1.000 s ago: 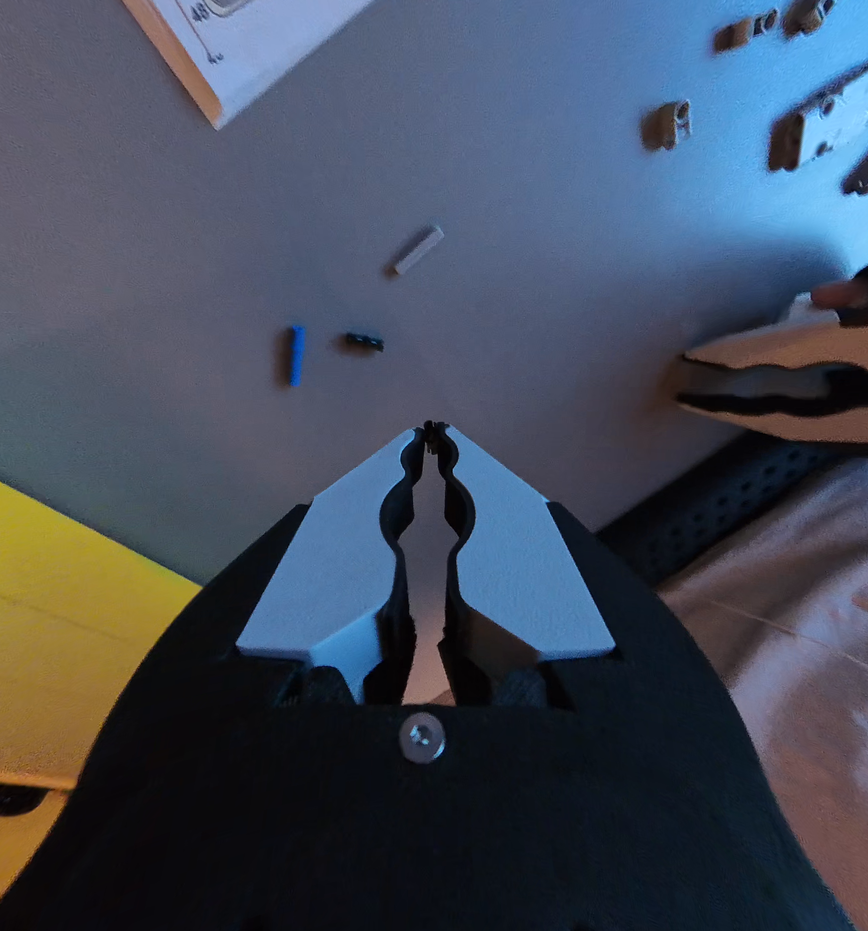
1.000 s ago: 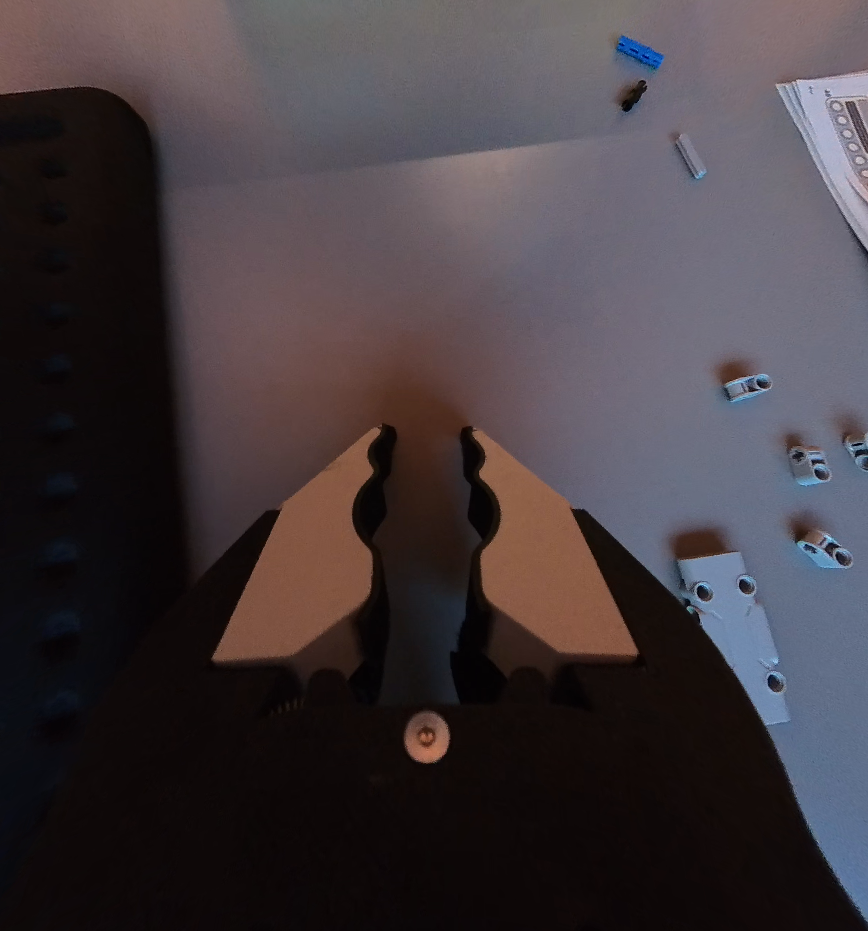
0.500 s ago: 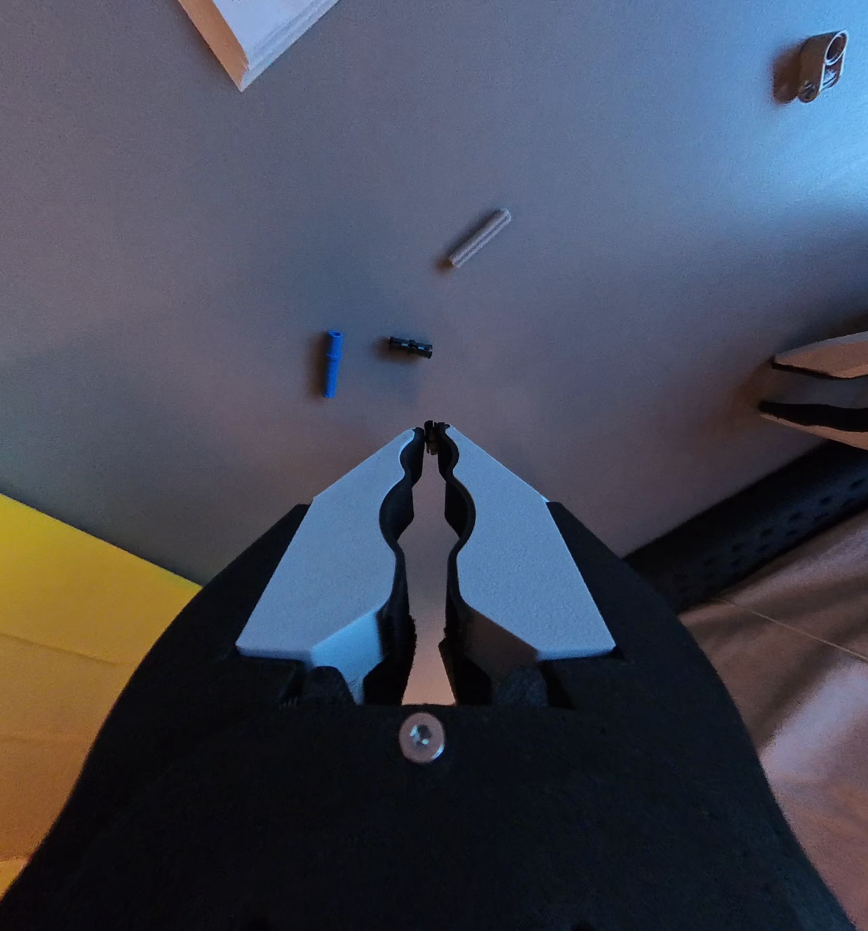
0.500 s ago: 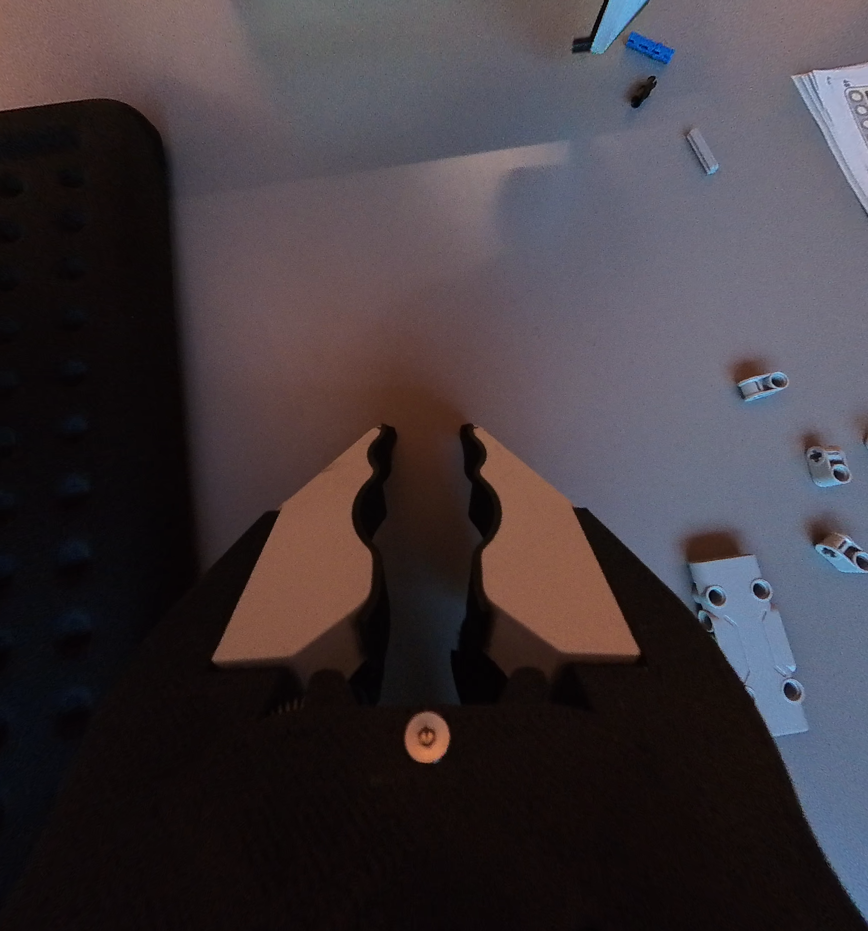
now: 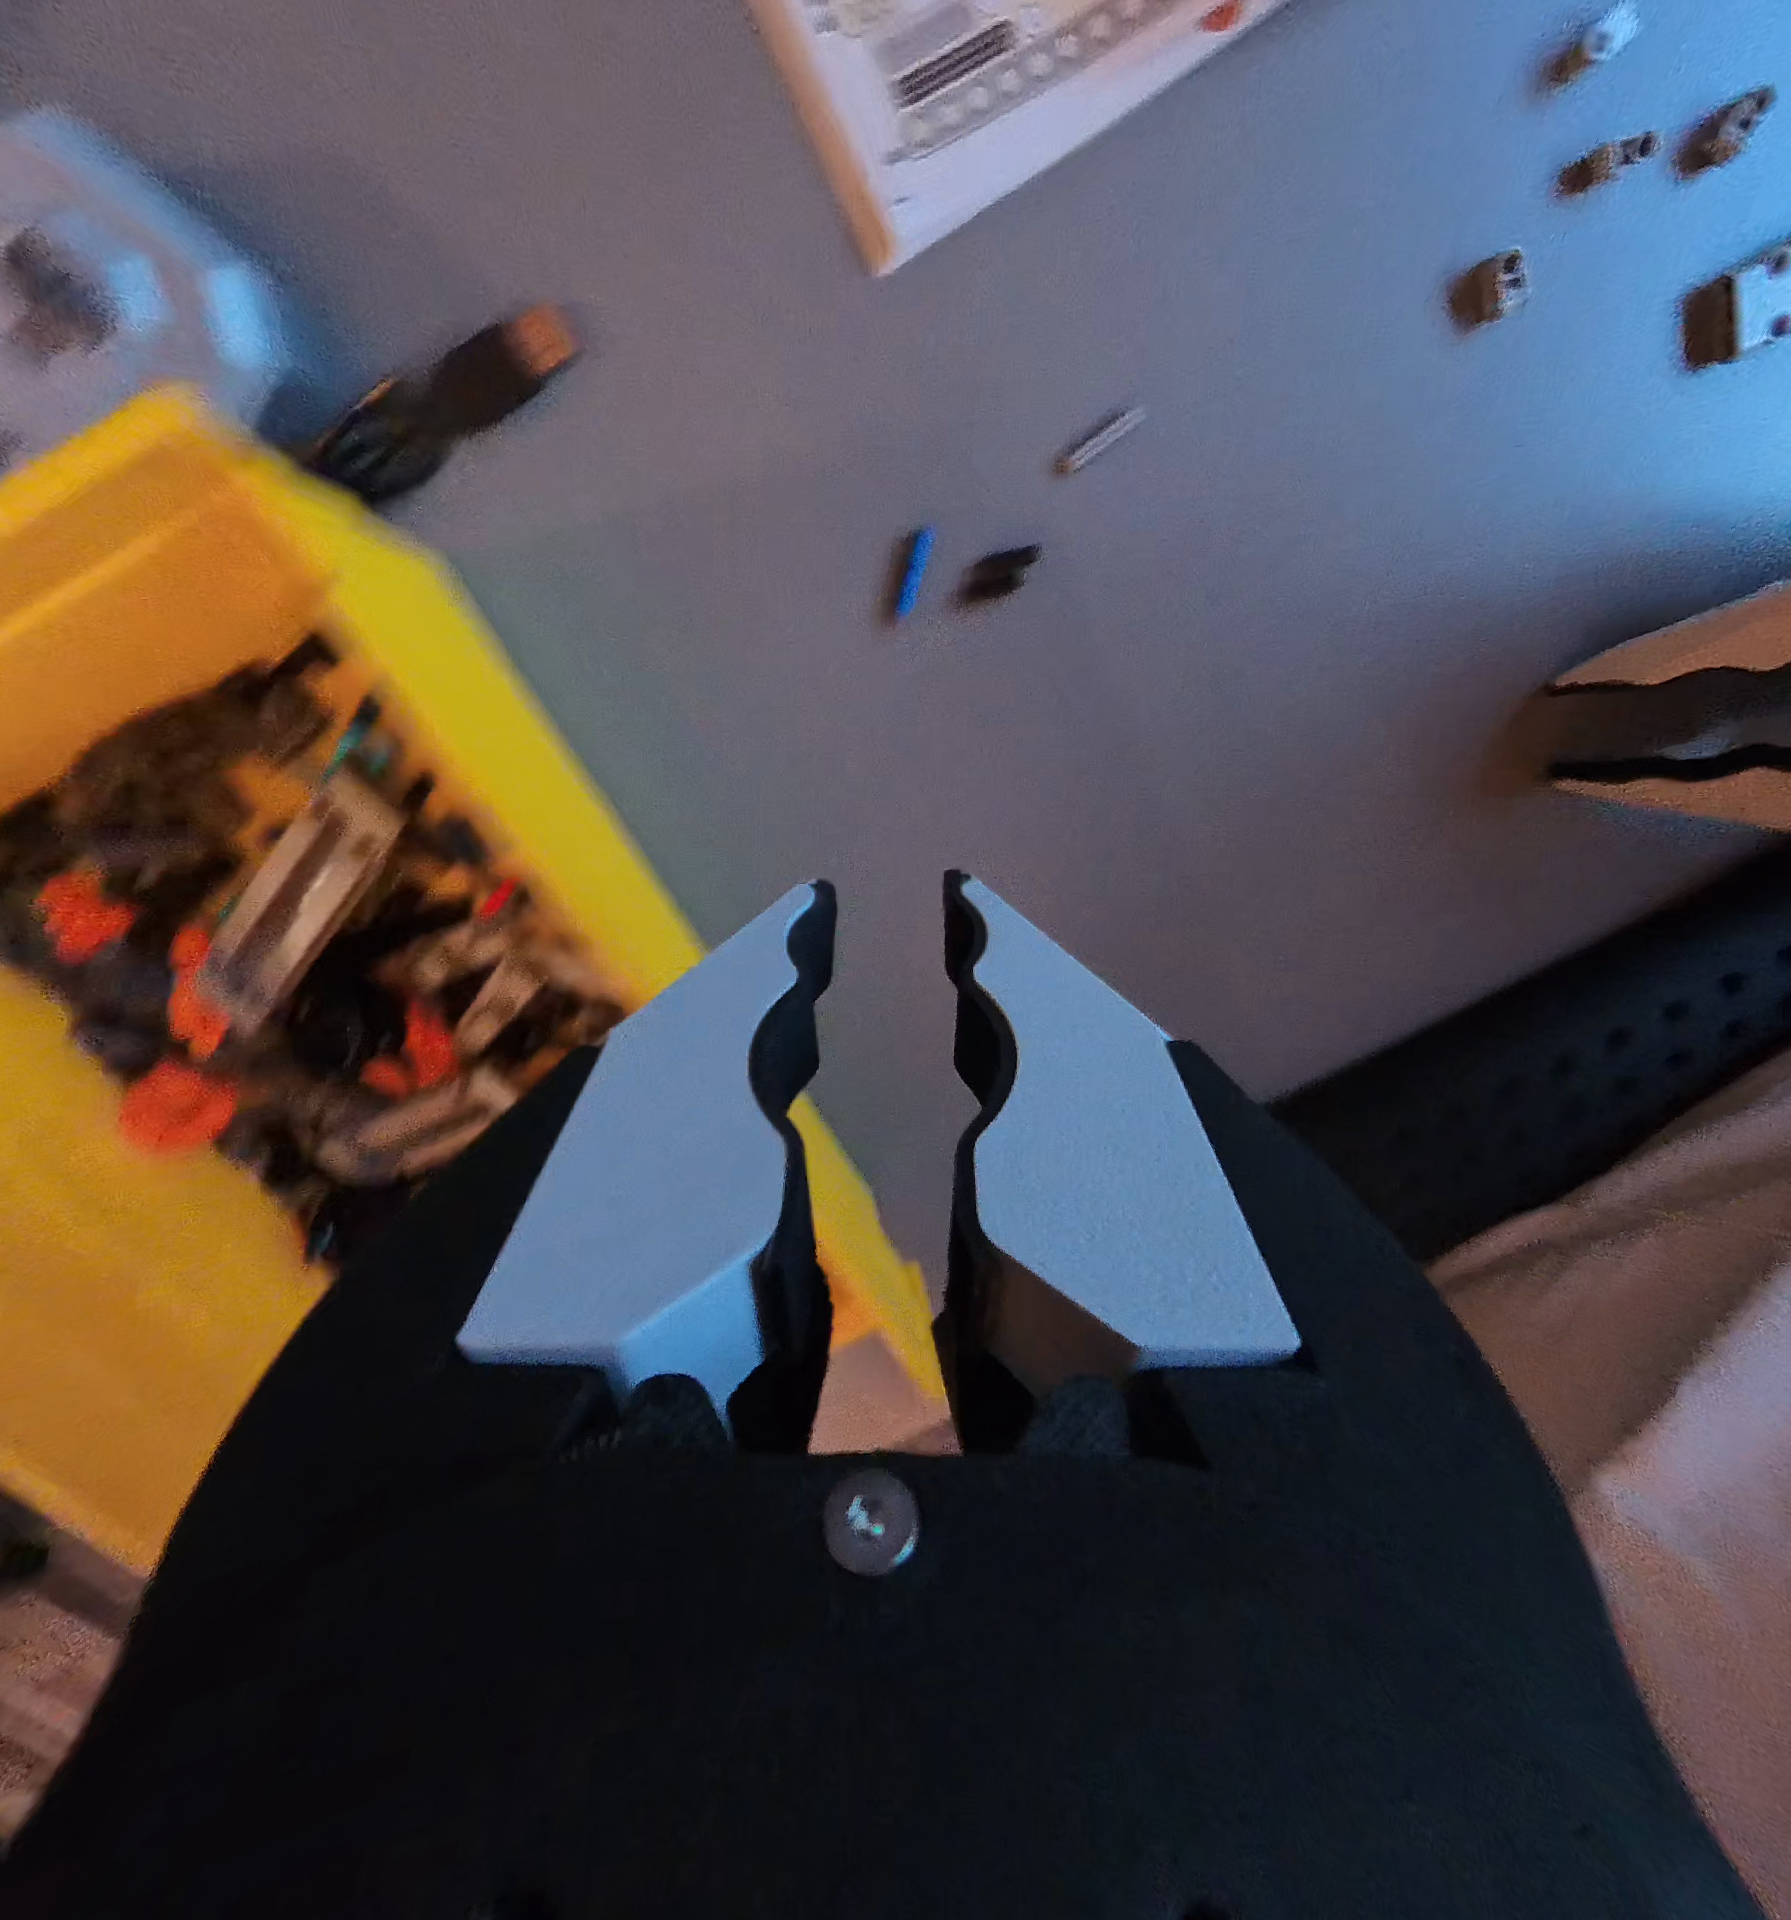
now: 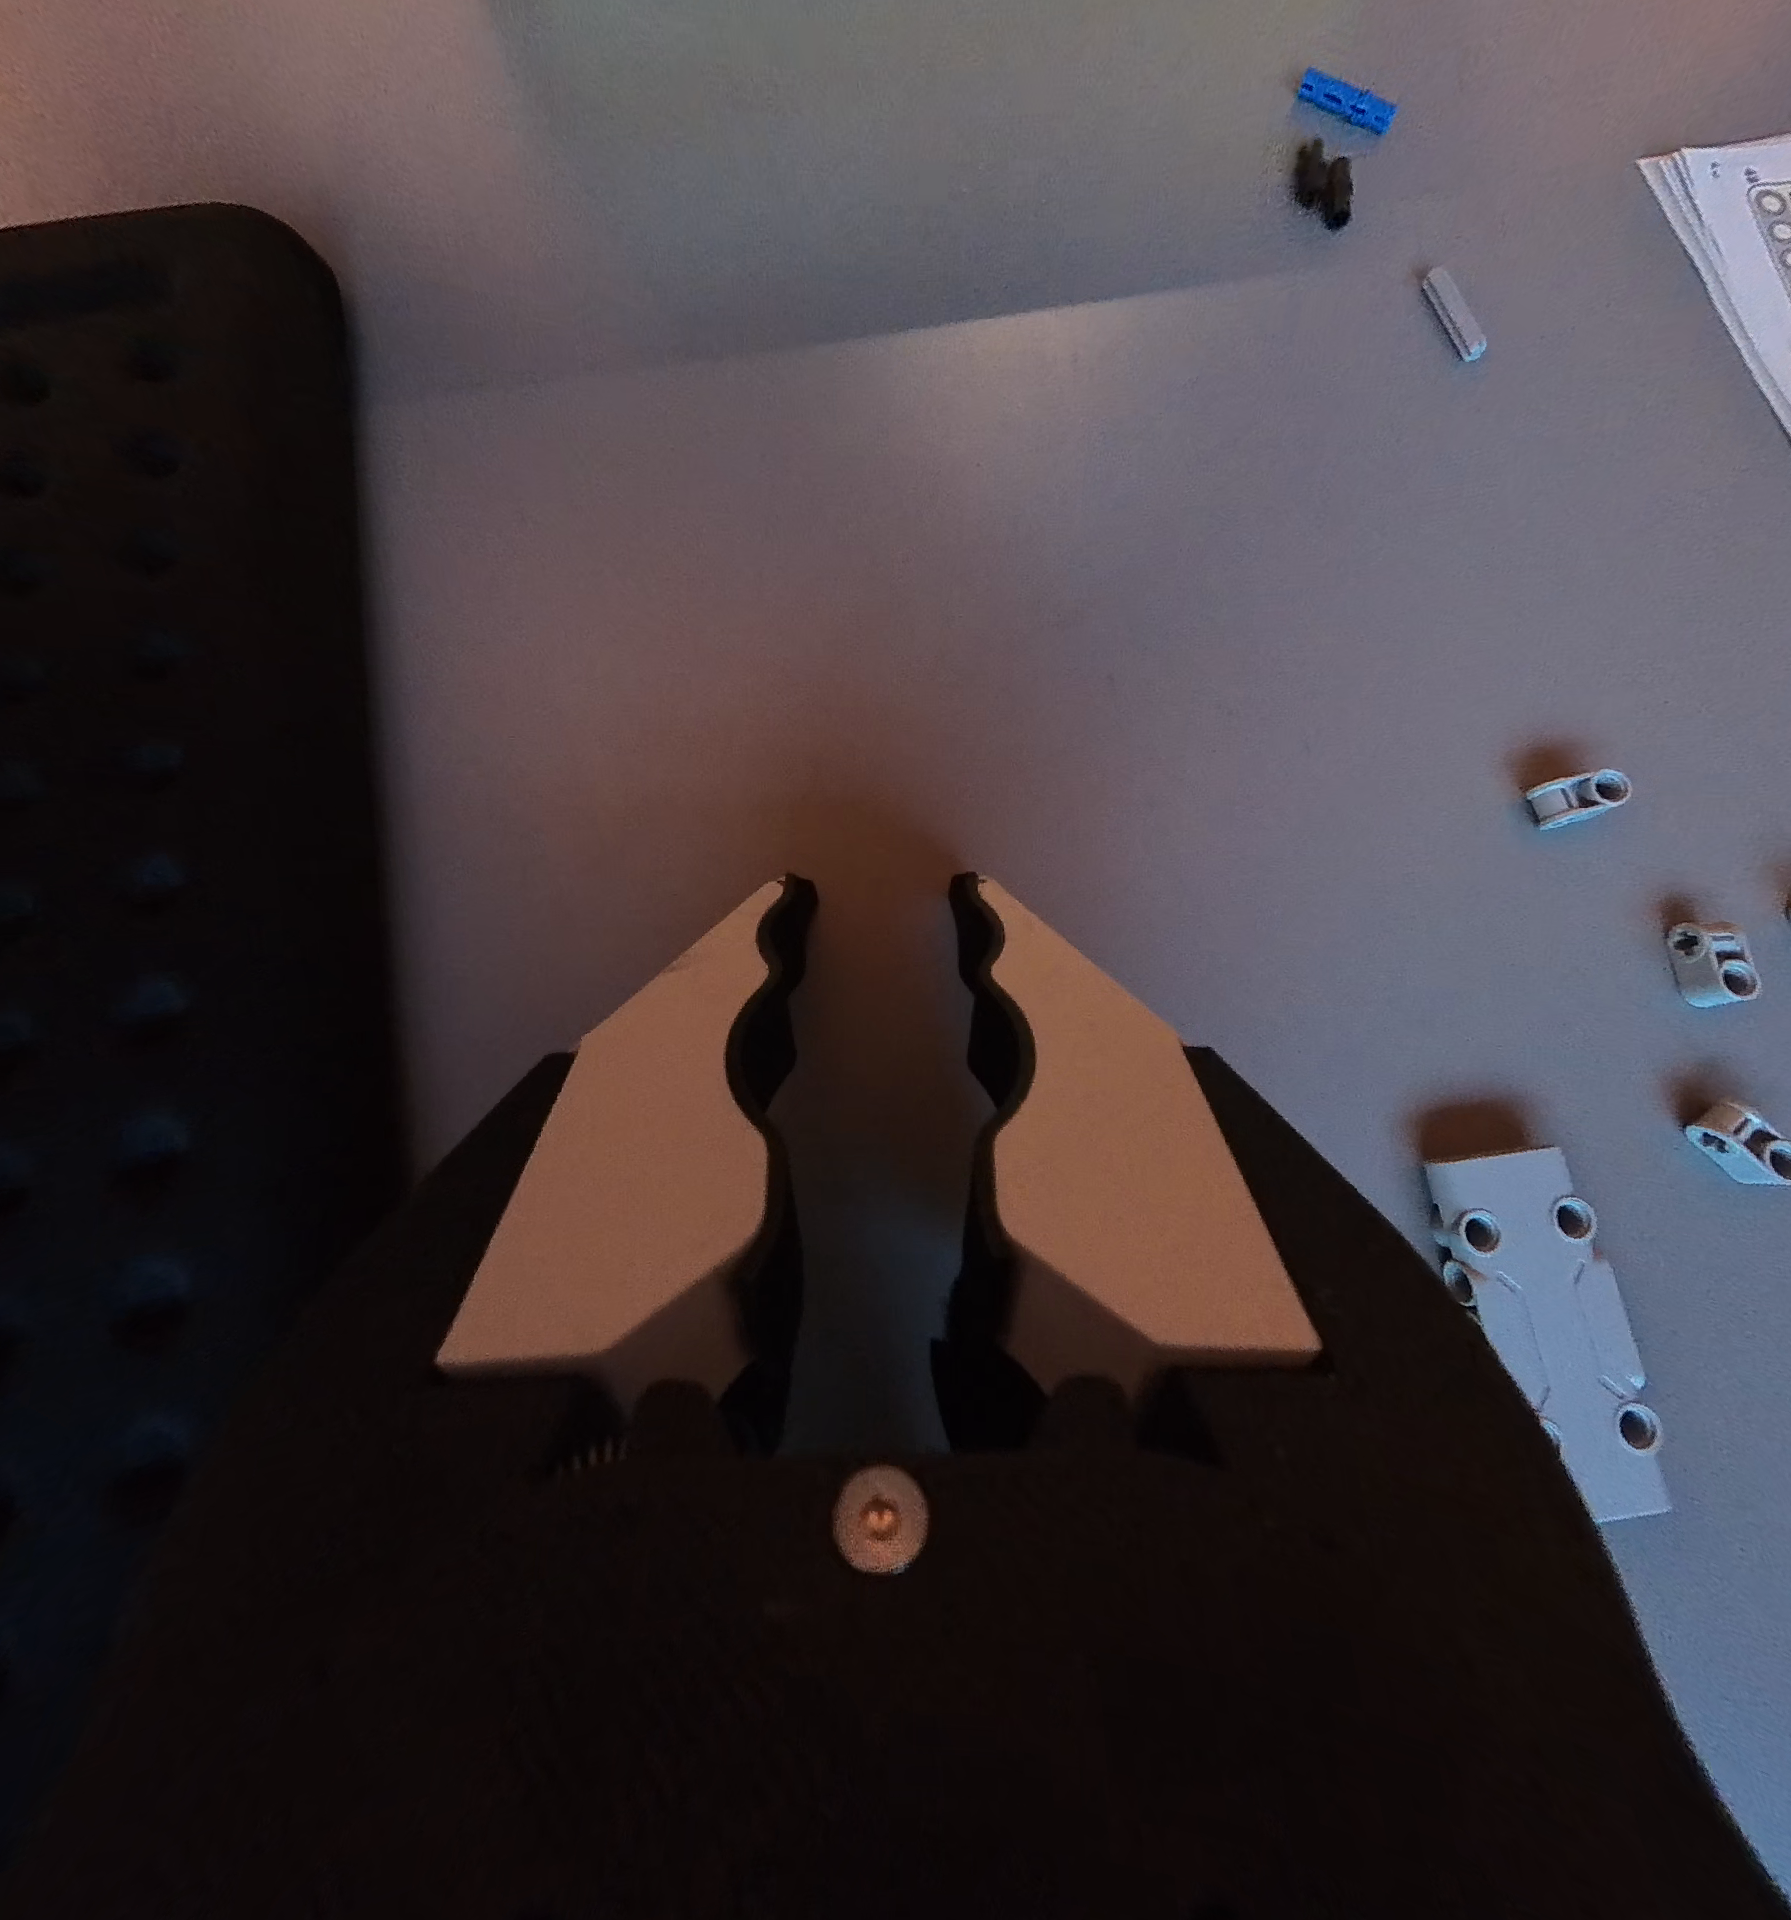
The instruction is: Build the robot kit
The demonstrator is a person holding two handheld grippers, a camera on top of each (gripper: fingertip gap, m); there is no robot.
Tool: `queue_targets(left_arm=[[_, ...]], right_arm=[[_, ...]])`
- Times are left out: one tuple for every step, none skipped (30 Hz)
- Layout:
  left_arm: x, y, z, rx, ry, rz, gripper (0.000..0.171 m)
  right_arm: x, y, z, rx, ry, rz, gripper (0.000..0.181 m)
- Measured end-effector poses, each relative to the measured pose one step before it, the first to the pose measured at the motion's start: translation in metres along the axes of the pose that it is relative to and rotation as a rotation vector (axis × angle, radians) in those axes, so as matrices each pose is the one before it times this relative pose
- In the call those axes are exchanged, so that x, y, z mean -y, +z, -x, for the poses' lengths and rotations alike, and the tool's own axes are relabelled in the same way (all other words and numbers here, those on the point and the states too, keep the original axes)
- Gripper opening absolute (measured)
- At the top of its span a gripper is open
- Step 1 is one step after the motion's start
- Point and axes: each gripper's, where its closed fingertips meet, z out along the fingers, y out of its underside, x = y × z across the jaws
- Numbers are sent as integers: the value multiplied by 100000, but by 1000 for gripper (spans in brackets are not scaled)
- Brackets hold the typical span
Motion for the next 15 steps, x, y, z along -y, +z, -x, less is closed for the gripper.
queue_targets(left_arm=[[-1533,-1344,1208,2782,-4388,-1011,21],[-1905,-987,1410,2447,-5401,1222,22],[-2073,-594,1571,2012,-5912,2692,23],[-2056,-236,1661,1422,-6113,3240,23],[-1895,91,1616,390,-6313,3342,23],[-1724,366,1498,-702,-6405,3715,22],[-1391,620,1324,-1394,-5956,3334,20],[-1144,784,1128,-1709,-5256,3362,20],[-987,851,963,-1452,-4194,3856,19],[-764,843,837,-582,-2737,3754,19],[-406,753,688,227,-1355,2560,19],[-153,642,542,955,-441,1656,16],[10,535,454,1656,342,1305,15],[121,499,322,1805,968,1044,14],[85,483,247,1904,1409,1659,13]], right_arm=[[1,-2,-4,91,59,-45,30],[5,14,13,183,107,-74,30],[21,12,1,223,139,-129,30],[9,13,-2,184,188,-147,30],[6,14,3,97,138,-83,30],[1,-10,2,-39,-34,39,30],[-5,3,9,-151,-165,116,30],[0,-2,4,-211,-278,175,30],[-7,-9,16,-166,-312,171,30],[10,0,8,-59,-222,64,30],[26,31,18,176,18,-132,30],[31,28,14,278,358,-247,30],[24,21,5,209,371,-251,30],[18,18,-6,152,186,-213,30],[1,4,-3,83,101,-144,30]])
